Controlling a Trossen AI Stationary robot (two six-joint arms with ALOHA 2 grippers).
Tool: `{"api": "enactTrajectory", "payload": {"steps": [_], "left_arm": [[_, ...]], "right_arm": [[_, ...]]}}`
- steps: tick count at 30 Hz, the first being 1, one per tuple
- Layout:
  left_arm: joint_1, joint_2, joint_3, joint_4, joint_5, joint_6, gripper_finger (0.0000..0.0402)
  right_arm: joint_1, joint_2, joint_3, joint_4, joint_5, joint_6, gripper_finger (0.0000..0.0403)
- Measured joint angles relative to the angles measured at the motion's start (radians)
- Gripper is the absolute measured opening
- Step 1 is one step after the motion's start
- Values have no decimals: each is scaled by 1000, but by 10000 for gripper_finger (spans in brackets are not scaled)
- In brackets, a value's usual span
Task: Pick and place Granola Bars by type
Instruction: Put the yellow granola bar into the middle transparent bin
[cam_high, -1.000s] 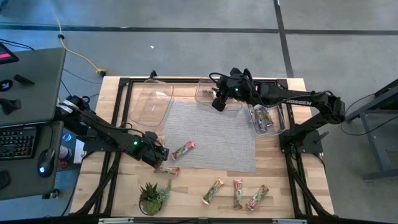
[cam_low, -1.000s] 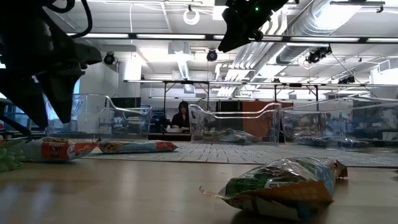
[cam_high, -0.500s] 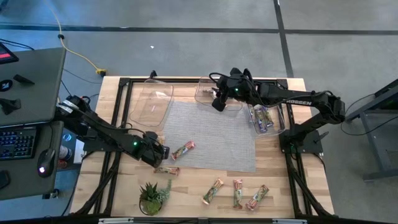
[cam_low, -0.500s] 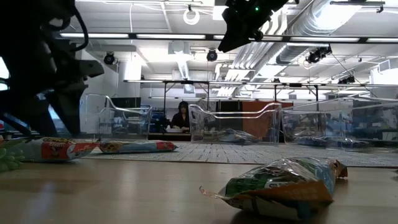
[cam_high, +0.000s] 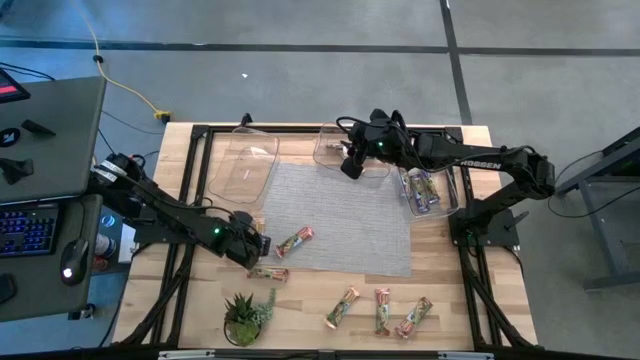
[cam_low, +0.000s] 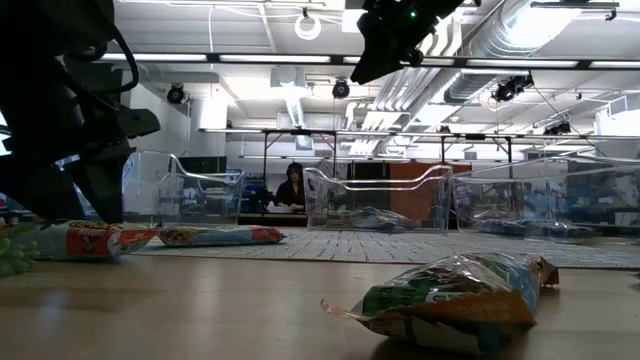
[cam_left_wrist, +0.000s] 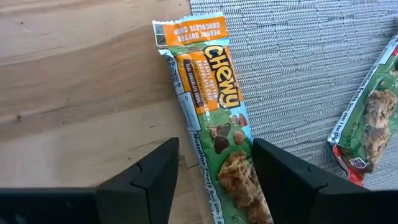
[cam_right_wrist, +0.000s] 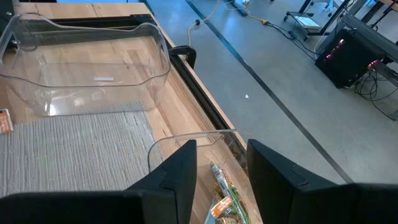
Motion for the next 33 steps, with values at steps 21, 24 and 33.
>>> {"api": "enactTrajectory", "payload": {"steps": [21, 24, 33], "left_arm": [[0, -81, 70, 22, 26, 184, 1], [0, -128, 116, 22, -50, 281, 0], [157, -190, 274, 26, -255, 752, 1]], "right_arm": [[0, 0, 0, 0, 0, 0, 124], [0, 0, 0, 5, 0, 0, 124], [0, 0, 0, 8, 0, 0, 124]]}}
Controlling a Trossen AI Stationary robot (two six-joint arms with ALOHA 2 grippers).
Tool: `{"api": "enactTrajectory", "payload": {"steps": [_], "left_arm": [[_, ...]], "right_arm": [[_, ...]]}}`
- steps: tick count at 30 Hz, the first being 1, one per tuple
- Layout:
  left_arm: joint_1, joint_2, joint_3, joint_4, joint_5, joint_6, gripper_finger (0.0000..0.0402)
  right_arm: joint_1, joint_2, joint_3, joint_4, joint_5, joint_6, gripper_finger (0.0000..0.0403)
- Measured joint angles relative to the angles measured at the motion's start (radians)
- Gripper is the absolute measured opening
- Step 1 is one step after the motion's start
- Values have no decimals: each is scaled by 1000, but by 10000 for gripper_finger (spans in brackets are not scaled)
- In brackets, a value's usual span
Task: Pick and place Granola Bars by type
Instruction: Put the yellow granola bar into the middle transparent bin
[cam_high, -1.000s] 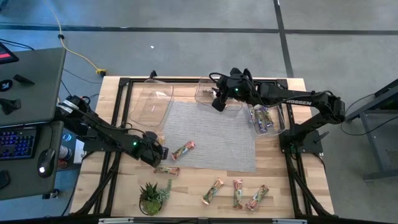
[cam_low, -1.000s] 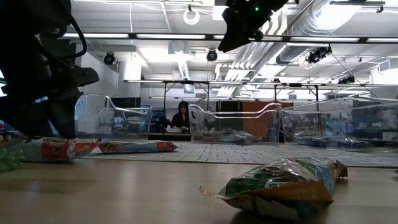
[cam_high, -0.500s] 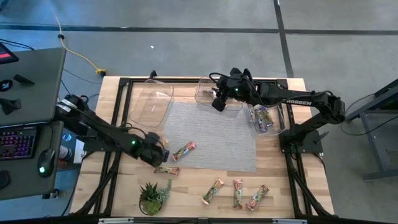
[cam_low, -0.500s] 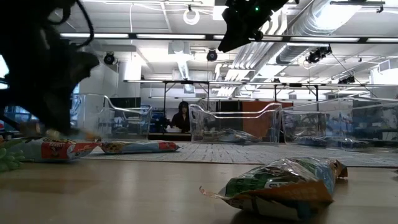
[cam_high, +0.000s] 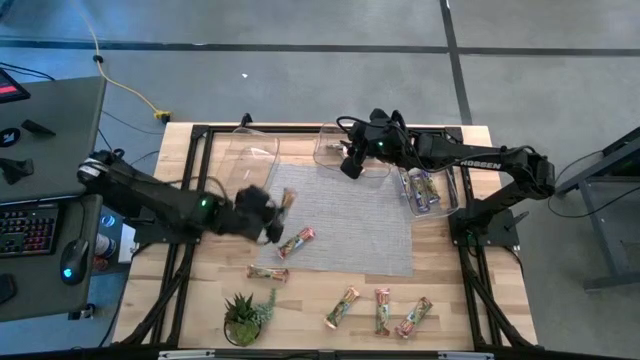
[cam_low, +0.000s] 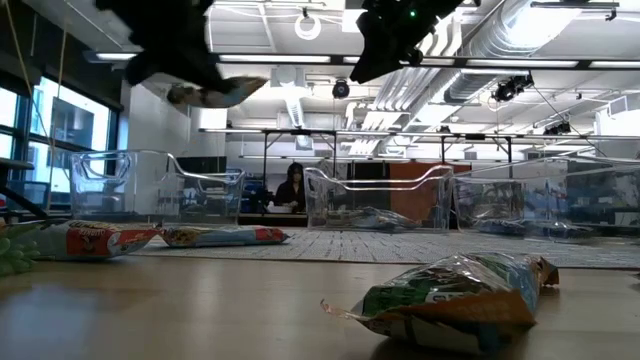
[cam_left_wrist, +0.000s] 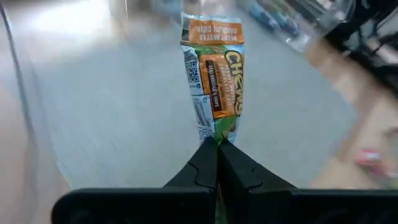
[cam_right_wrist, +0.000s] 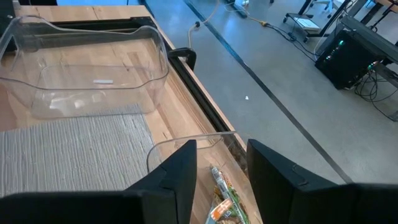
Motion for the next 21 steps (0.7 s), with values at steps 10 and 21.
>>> {"api": "enactTrajectory", "payload": {"steps": [10, 21], "left_arm": [[502, 105, 44, 499, 448, 755, 1], [826, 436, 41, 978, 708, 849, 0]], "right_arm": [[0, 0, 0, 9, 0, 0, 124], [0, 0, 0, 18, 0, 0, 124]]}}
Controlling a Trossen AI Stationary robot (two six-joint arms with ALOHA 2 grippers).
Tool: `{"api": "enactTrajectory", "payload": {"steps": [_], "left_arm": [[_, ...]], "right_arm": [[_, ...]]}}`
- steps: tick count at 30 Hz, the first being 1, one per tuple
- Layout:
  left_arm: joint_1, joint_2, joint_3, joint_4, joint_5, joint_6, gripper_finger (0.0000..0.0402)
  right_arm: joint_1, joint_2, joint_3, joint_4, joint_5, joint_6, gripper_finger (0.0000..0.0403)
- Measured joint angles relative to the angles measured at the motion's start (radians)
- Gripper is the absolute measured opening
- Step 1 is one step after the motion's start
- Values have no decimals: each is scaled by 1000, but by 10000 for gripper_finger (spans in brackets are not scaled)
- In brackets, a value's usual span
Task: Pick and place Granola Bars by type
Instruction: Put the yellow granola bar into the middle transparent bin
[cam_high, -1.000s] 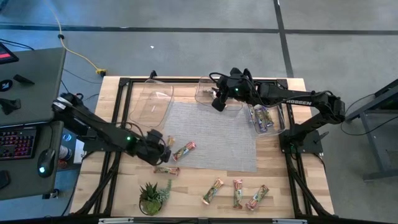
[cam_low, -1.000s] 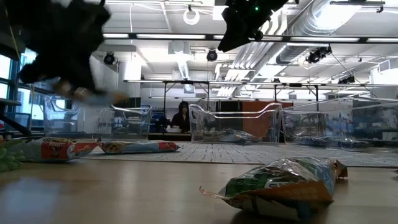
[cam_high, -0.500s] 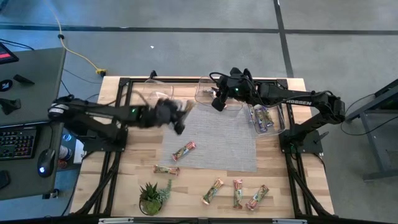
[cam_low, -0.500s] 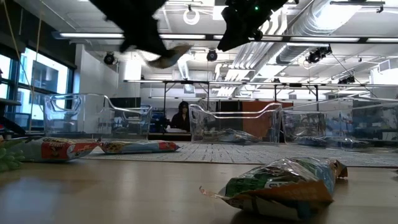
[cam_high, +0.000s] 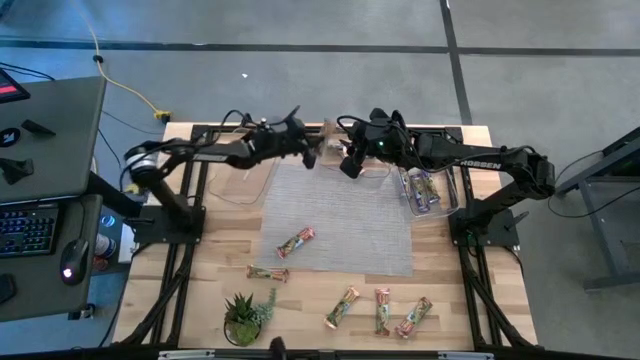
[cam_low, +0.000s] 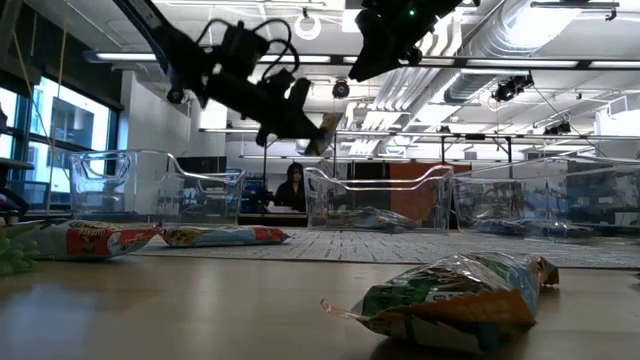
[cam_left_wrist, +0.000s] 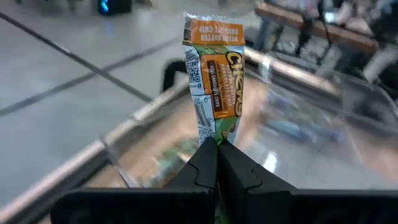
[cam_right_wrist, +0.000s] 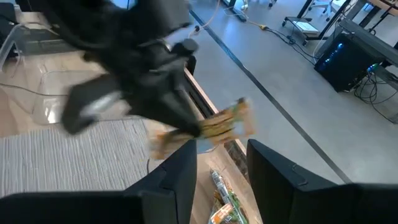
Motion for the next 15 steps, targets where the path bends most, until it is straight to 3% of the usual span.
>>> {"api": "enactTrajectory", "payload": {"steps": [5, 15], "left_arm": [[32, 99, 0, 176, 137, -11, 1], [32, 168, 17, 170, 122, 23, 74]], "right_arm": [[0, 0, 0, 2, 0, 0, 124], [0, 0, 0, 3, 0, 0, 124]]}}
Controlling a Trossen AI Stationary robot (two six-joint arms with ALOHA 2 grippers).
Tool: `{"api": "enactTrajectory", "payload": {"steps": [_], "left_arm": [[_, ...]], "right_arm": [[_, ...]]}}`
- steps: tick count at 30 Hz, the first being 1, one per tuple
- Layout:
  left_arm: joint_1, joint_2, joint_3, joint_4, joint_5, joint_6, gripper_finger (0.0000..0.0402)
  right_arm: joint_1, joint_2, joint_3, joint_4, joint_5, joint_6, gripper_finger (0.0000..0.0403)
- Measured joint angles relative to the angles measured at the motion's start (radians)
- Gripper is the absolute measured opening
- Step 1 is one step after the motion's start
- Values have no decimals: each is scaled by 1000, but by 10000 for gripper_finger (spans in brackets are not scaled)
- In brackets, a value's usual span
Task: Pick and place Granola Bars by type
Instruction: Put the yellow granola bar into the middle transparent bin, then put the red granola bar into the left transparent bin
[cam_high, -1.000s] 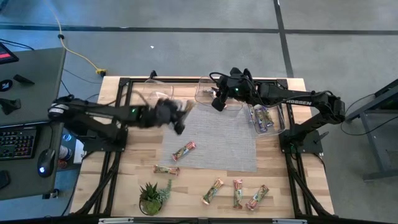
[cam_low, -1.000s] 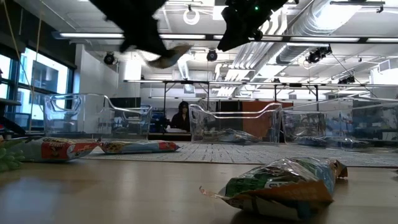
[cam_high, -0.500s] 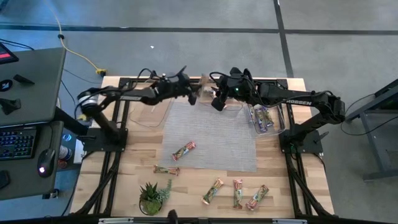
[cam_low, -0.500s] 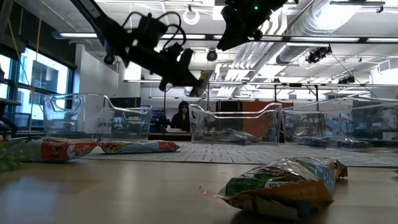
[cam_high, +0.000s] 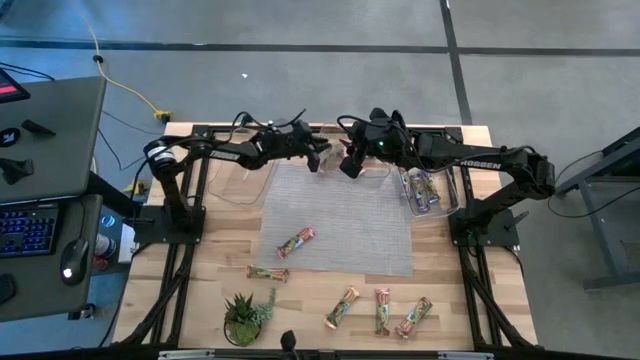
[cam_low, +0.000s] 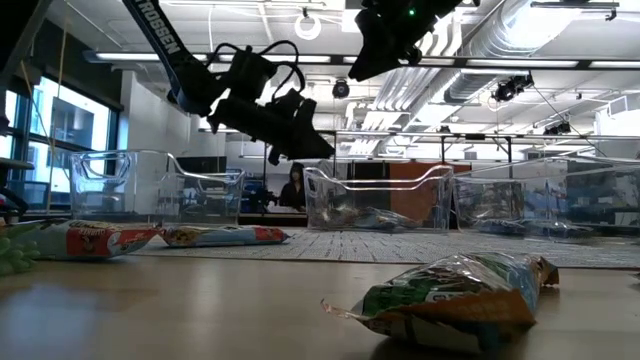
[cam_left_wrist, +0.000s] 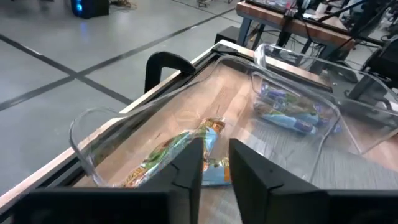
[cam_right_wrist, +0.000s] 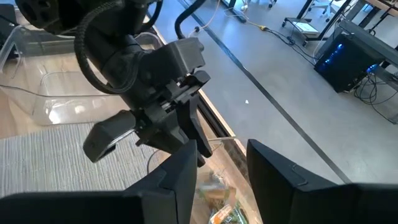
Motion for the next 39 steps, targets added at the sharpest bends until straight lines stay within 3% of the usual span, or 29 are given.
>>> {"api": "enactTrajectory", "payload": {"steps": [5, 11, 15, 18, 20, 27, 34, 39], "left_arm": [[0, -25, -1, 2, 30, -5, 113], [0, -188, 0, -46, 231, -8, 121], [-22, -328, 0, -225, 438, -6, 121], [-77, -434, 0, -434, 469, 69, 123], [-134, -495, 0, -559, 389, 144, 128], [-402, -611, 0, -883, -122, 220, 164], [-625, -556, -2, -999, -269, -1, 188], [-770, -439, -2, -987, -489, -74, 189]], "right_arm": [[0, 0, 0, 0, 0, 0, 124], [0, 0, 0, 0, 0, 0, 124], [0, 0, 0, 0, 0, 0, 124], [0, 0, 0, 0, 0, 0, 124], [0, 0, 0, 0, 0, 0, 124], [0, 0, 0, 0, 0, 0, 124], [0, 0, 0, 1, 0, 0, 124], [0, 0, 0, 8, 0, 0, 124]]}}
